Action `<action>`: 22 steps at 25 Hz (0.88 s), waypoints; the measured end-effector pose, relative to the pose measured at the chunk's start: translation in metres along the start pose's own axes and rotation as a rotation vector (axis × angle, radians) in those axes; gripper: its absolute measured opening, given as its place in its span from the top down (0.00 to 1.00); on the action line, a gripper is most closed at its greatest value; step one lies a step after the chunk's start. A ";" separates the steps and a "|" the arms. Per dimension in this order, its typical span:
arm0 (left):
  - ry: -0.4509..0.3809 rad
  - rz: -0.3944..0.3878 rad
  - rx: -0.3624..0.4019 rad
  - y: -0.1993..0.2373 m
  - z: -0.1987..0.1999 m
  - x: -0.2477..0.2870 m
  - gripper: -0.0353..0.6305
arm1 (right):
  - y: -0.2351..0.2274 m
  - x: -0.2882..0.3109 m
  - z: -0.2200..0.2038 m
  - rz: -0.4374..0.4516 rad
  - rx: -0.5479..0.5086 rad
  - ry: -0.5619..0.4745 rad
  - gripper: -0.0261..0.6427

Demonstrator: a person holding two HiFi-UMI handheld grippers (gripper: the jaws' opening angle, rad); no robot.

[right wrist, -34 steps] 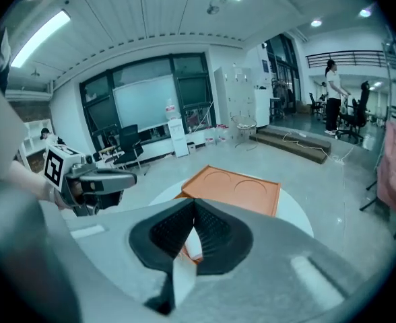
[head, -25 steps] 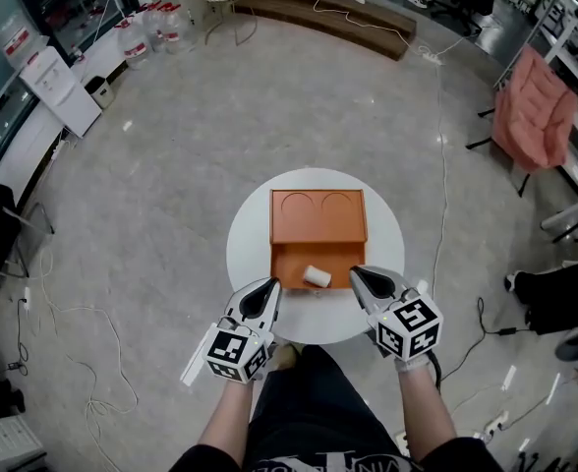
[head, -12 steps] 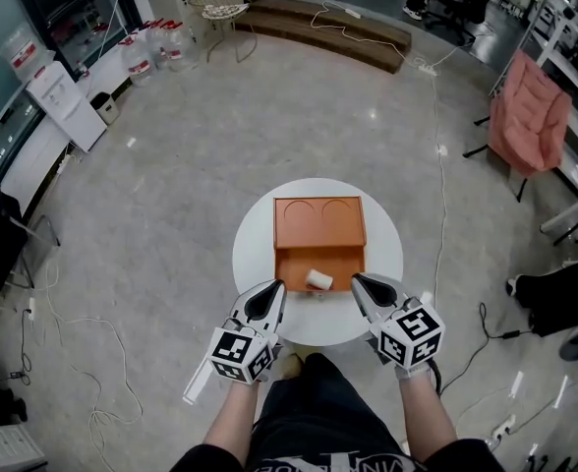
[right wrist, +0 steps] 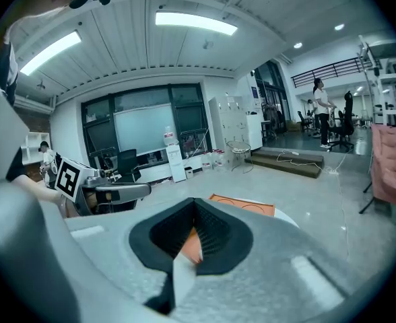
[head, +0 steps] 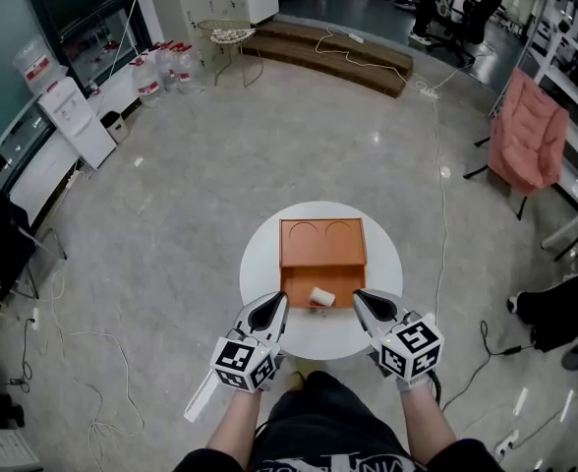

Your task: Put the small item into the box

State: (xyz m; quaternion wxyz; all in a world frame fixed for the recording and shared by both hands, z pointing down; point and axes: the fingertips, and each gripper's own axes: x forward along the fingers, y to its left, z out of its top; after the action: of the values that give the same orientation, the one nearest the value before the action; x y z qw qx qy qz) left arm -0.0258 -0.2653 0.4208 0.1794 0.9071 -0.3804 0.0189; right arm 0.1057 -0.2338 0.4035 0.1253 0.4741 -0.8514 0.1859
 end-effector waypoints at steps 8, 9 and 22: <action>-0.021 0.003 0.022 -0.002 0.015 -0.005 0.93 | 0.006 -0.006 0.010 0.011 -0.017 -0.017 0.95; -0.024 0.003 0.023 -0.002 0.017 -0.006 0.93 | 0.007 -0.006 0.011 0.012 -0.019 -0.019 0.95; -0.054 0.004 0.030 -0.005 0.035 0.000 0.93 | -0.005 -0.015 0.028 -0.008 -0.036 -0.055 0.95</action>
State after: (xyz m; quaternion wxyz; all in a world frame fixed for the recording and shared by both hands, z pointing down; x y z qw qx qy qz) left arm -0.0257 -0.2739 0.3870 0.1553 0.9091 -0.3865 0.0005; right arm 0.1164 -0.2372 0.3737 0.1112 0.4800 -0.8560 0.1569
